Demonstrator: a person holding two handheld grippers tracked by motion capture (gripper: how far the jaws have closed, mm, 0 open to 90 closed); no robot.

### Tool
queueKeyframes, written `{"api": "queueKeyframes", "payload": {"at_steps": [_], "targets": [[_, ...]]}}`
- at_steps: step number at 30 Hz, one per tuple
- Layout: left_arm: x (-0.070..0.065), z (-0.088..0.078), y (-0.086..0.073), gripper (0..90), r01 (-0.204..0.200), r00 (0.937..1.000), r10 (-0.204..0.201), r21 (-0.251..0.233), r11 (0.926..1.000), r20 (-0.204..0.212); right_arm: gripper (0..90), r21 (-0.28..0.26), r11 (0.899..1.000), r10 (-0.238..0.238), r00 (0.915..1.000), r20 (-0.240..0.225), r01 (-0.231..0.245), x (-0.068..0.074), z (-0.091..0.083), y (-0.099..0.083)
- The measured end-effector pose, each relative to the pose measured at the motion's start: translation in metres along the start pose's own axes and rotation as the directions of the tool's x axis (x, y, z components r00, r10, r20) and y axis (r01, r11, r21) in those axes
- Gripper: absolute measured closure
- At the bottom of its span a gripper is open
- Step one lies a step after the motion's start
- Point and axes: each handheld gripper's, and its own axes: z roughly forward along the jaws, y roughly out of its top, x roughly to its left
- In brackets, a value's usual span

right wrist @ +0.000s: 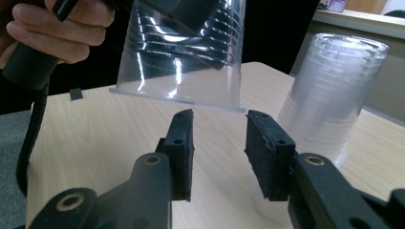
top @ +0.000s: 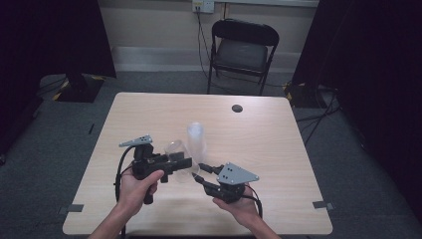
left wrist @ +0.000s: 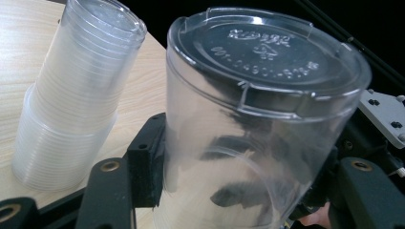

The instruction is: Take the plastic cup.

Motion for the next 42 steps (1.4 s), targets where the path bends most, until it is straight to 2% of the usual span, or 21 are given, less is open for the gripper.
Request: {"api": "queueKeyframes", "payload": {"at_steps": [3,5,8,12,16,18,19,20,22,27,28,34,37,40,42], "targets": [[0.0,-0.001,0.0,40.8,0.012,0.9999,-0.012,0.0,0.9999,0.01,64.0,-0.012,1.0,-0.004,1.0,0.005,0.004,0.0,0.003,0.0],[0.0,-0.002,0.001,41.0,0.036,0.9986,-0.036,-0.01,0.9993,0.039,65.4,-0.032,0.999,-0.008,0.9999,0.008,0.008,0.0,0.006,0.001],[0.0,-0.003,0.002,41.1,0.036,0.9985,-0.035,-0.014,0.9993,0.042,65.4,-0.066,0.998,-0.016,0.9997,0.017,0.017,-0.001,0.007,0.003],[0.001,-0.002,0.002,41.1,0.061,0.9962,-0.06,-0.018,0.998,0.063,65.5,-0.106,0.994,-0.034,0.9991,0.025,0.037,0.0,0.008,0.007],[-0.001,0.0,0.0,41.2,0.112,0.988,-0.11,-0.012,0.9937,0.109,66.5,-0.138,0.989,-0.042,0.9987,0.028,0.045,0.002,0.011,0.007],[-0.003,0.001,0.0,41.2,0.112,0.9878,-0.11,-0.014,0.9936,0.111,66.6,-0.15,0.988,-0.04,0.9989,0.026,0.043,0.002,0.012,0.007],[-0.004,0.002,-0.001,41.3,0.106,0.9882,-0.104,-0.01,0.9943,0.112,67.3,-0.175,0.983,-0.057,0.998,0.027,0.061,0.003,0.013,0.008],[-0.005,0.003,-0.001,41.2,0.117,0.9856,-0.115,-0.01,0.9931,0.124,67.4,-0.185,0.981,-0.062,0.9977,0.026,0.066,0.004,0.013,0.009],[-0.005,0.003,-0.001,41.2,0.12,0.9844,-0.118,-0.011,0.9927,0.131,67.9,-0.201,0.977,-0.07,0.9968,0.039,0.076,0.004,0.013,0.01],[-0.006,0.004,-0.002,41.1,0.136,0.9811,-0.133,-0.018,0.9905,0.141,68.1,-0.216,0.973,-0.076,0.9957,0.053,0.086,0.005,0.013,0.01],[-0.004,0.005,-0.002,40.9,0.153,0.9768,-0.149,-0.014,0.9882,0.154,68.0,-0.228,0.969,-0.081,0.9949,0.06,0.092,0.006,0.013,0.01],[-0.002,0.007,-0.004,39.6,0.162,0.9727,-0.158,-0.01,0.9867,0.17,69.7,-0.246,0.963,-0.092,0.9922,0.083,0.11,0.008,0.013,0.011],[-0.005,0.009,-0.005,37.5,0.133,0.978,-0.13,-0.006,0.9911,0.163,73.0,-0.258,0.959,-0.097,0.9903,0.1,0.12,0.008,0.013,0.012],[-0.007,0.01,-0.004,34.3,0.099,0.9864,-0.098,-0.005,0.9951,0.132,76.2,-0.264,0.957,-0.092,0.9896,0.11,0.118,0.006,0.011,0.011],[-0.006,0.01,-0.004,31.3,0.086,0.9879,-0.085,-0.006,0.9962,0.13,78.4,-0.266,0.957,-0.087,0.9878,0.129,0.119,0.005,0.009,0.011]]}}
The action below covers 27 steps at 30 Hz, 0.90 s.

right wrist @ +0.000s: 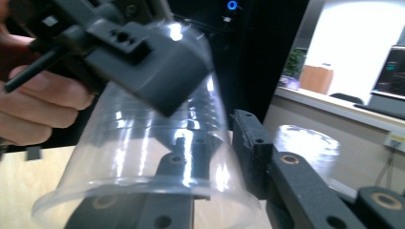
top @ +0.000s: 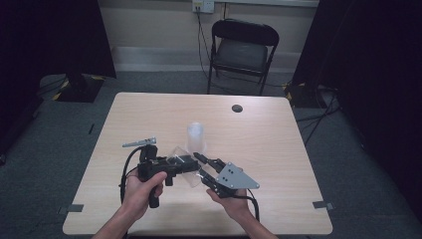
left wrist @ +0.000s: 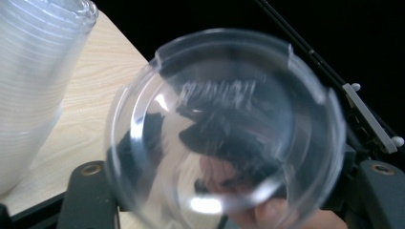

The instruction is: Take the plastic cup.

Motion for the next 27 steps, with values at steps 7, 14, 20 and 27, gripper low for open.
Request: {"api": "queueKeyframes", "payload": {"at_steps": [7,14,20,27], "targets": [[0.002,-0.002,0.001,25.5,-0.012,0.9999,0.012,-0.02,0.9997,-0.004,83.8,-0.007,1.0,0.008,1.0,0.006,-0.008,-0.003,-0.003,0.002],[0.005,-0.01,0.006,22.6,-0.012,0.9999,0.011,-0.066,0.9978,-0.011,87.9,0.008,1.0,0.006,0.9997,0.023,-0.006,-0.007,-0.006,0.004],[0.006,-0.021,0.011,21.3,-0.033,0.9989,0.029,-0.105,0.994,-0.038,89.1,0.031,0.999,0.031,0.9993,0.02,-0.032,-0.012,-0.01,0.005],[0.006,-0.022,0.012,21.0,-0.06,0.9965,0.053,-0.112,0.9919,-0.064,89.0,0.086,0.993,0.08,0.9968,-0.004,-0.079,-0.016,-0.011,0.007]]}}
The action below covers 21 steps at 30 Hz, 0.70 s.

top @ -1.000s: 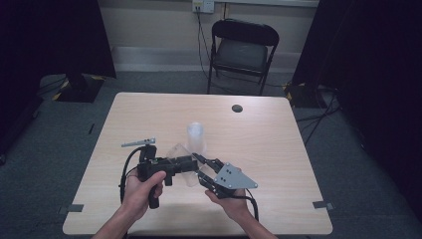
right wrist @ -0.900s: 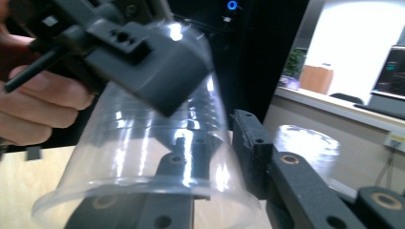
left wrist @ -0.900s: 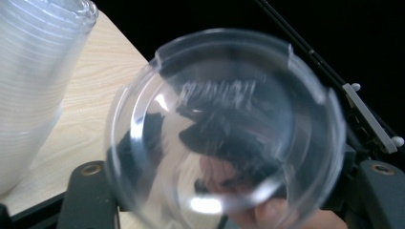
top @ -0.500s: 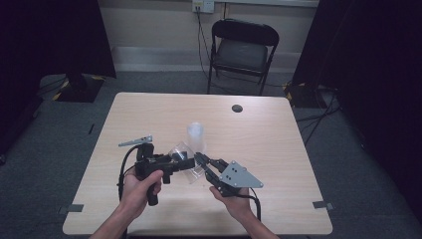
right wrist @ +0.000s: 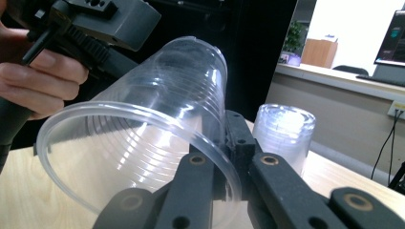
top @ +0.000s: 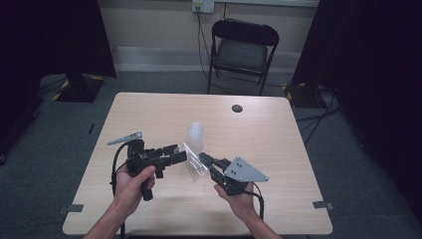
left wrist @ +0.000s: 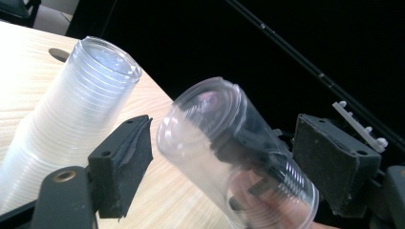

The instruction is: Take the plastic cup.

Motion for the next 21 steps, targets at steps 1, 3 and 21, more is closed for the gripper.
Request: {"api": "queueKeyframes", "payload": {"at_steps": [1,3,21], "targets": [[0.0,0.0,0.0,20.9,-0.002,1.0,0.002,-0.002,1.0,-0.003,89.0,0.014,1.0,0.009,0.9999,-0.009,-0.009,-0.001,0.0,0.0],[0.0,-0.001,0.0,20.8,-0.013,0.9999,0.012,-0.011,0.9999,-0.01,89.1,0.029,0.999,0.022,0.9997,-0.015,-0.021,-0.001,0.0,0.0],[-0.003,-0.007,0.002,21.1,-0.195,0.9711,0.2,0.046,0.9797,-0.131,89.0,0.248,0.958,0.158,0.9864,-0.044,-0.142,-0.023,0.001,-0.009]]}}
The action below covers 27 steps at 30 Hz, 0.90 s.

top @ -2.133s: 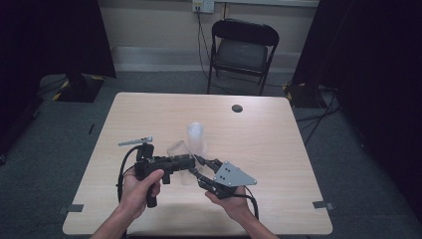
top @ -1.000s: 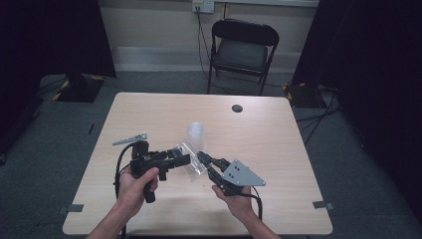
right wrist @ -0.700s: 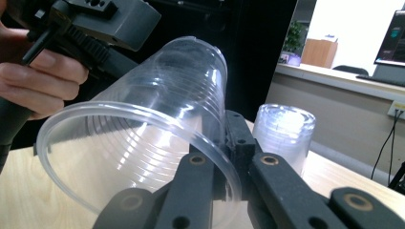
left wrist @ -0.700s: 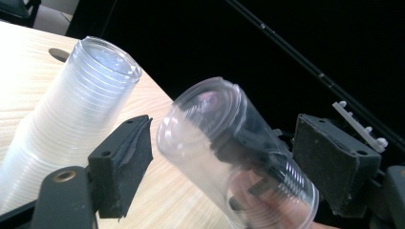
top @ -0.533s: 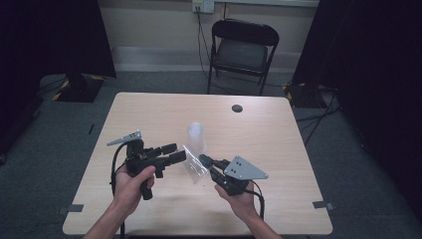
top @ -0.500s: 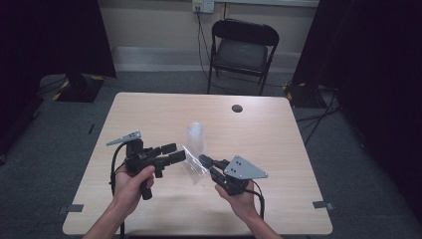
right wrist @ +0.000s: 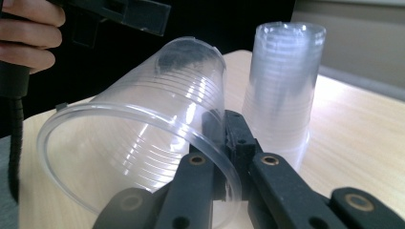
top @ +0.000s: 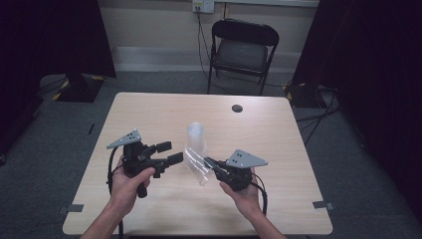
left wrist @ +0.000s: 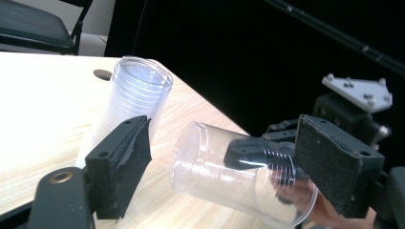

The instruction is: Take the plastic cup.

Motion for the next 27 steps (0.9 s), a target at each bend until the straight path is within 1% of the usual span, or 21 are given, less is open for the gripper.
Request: {"api": "queueKeyframes", "payload": {"at_steps": [1,3,4,5,7,9,11,12,13,14,15,16,17,18,19,20,22,23,24,25,27], "targets": [[0.0,0.001,0.0,21.2,-0.017,0.9998,0.017,0.003,0.9998,-0.004,89.1,0.007,1.0,0.004,1.0,0.002,-0.004,-0.001,-0.001,0.0],[-0.002,0.002,-0.001,21.8,-0.039,0.9991,0.039,0.013,0.9992,-0.014,89.1,0.021,1.0,0.023,0.9997,-0.006,-0.023,-0.005,-0.002,0.001],[-0.002,0.003,-0.002,22.2,-0.053,0.9985,0.054,0.018,0.9984,-0.012,89.1,0.032,0.999,0.03,0.9995,-0.009,-0.03,-0.006,-0.003,0.001],[-0.003,0.005,-0.002,23.6,-0.063,0.9979,0.064,0.025,0.9977,-0.01,89.1,0.051,0.998,0.046,0.9988,-0.019,-0.045,-0.009,-0.003,0.001],[-0.005,0.008,-0.004,26.9,-0.091,0.9957,0.092,0.048,0.9947,-0.013,89.4,0.068,0.995,0.073,0.997,-0.026,-0.071,-0.013,-0.004,0.001],[-0.007,0.011,-0.006,26.5,-0.111,0.9938,0.111,0.061,0.992,-0.005,89.6,0.101,0.991,0.092,0.9954,-0.028,-0.088,-0.015,-0.004,0.001],[-0.009,0.015,-0.008,26.1,-0.142,0.9899,0.142,0.083,0.9865,0.003,89.8,0.128,0.986,0.11,0.9933,-0.035,-0.105,-0.018,-0.004,0.002],[-0.01,0.016,-0.009,25.6,-0.163,0.9866,0.163,0.095,0.982,0.007,89.8,0.154,0.982,0.116,0.993,-0.021,-0.112,-0.019,-0.004,0.002],[-0.011,0.018,-0.011,24.9,-0.186,0.9825,0.186,0.11,0.9764,0.012,89.8,0.166,0.979,0.125,0.992,-0.016,-0.121,-0.02,-0.004,0.002],[-0.011,0.019,-0.012,23.6,-0.2,0.9797,0.2,0.121,0.9723,0.017,89.7,0.175,0.975,0.141,0.9897,-0.025,-0.135,-0.022,-0.004,0.001],[-0.012,0.02,-0.013,22.2,-0.204,0.979,0.203,0.124,0.9711,0.021,89.6,0.19,0.971,0.15,0.9883,-0.027,-0.142,-0.023,-0.004,0.001],[-0.012,0.021,-0.014,20.4,-0.205,0.9788,0.202,0.13,0.9702,0.033,89.5,0.199,0.97,0.151,0.9882,-0.027,-0.143,-0.023,-0.003,0.0],[-0.011,0.022,-0.015,18.9,-0.197,0.9803,0.192,0.14,0.9705,0.046,89.5,0.211,0.967,0.155,0.9876,-0.028,-0.145,-0.024,-0.003,0.0],[-0.01,0.023,-0.015,17.2,-0.193,0.981,0.187,0.146,0.9704,0.05,89.5,0.227,0.962,0.161,0.9865,-0.034,-0.149,-0.024,-0.003,0.0],[-0.008,0.024,-0.017,16.0,-0.189,0.9816,0.182,0.152,0.9702,0.058,89.5,0.233,0.961,0.161,0.9864,-0.034,-0.148,-0.025,-0.002,0.0],[-0.007,0.024,-0.017,15.9,-0.192,0.9808,0.184,0.157,0.9688,0.064,89.6,0.246,0.957,0.167,0.9853,-0.037,-0.153,-0.025,-0.003,0.0],[-0.006,0.025,-0.019,15.9,-0.2,0.9793,0.191,0.176,0.9639,0.068,89.7,0.274,0.95,0.165,0.9856,-0.035,-0.15,-0.026,-0.002,0.0],[-0.006,0.025,-0.02,15.9,-0.209,0.9775,0.199,0.179,0.9615,0.07,89.7,0.29,0.945,0.168,0.985,-0.036,-0.151,-0.026,-0.002,0.0],[-0.006,0.025,-0.02,16.2,-0.225,0.974,0.215,0.188,0.9561,0.07,89.7,0.315,0.939,0.163,0.9856,-0.045,-0.141,-0.027,-0.001,0.0],[-0.006,0.026,-0.021,16.6,-0.24,0.9705,0.23,0.194,0.9512,0.071,89.7,0.324,0.936,0.161,0.9858,-0.048,-0.137,-0.026,-0.001,0.0],[-0.008,0.028,-0.023,17.6,-0.278,0.9604,0.267,0.211,0.9371,0.081,89.8,0.354,0.926,0.163,0.9843,-0.068,-0.129,-0.025,0.001,-0.002]]}}
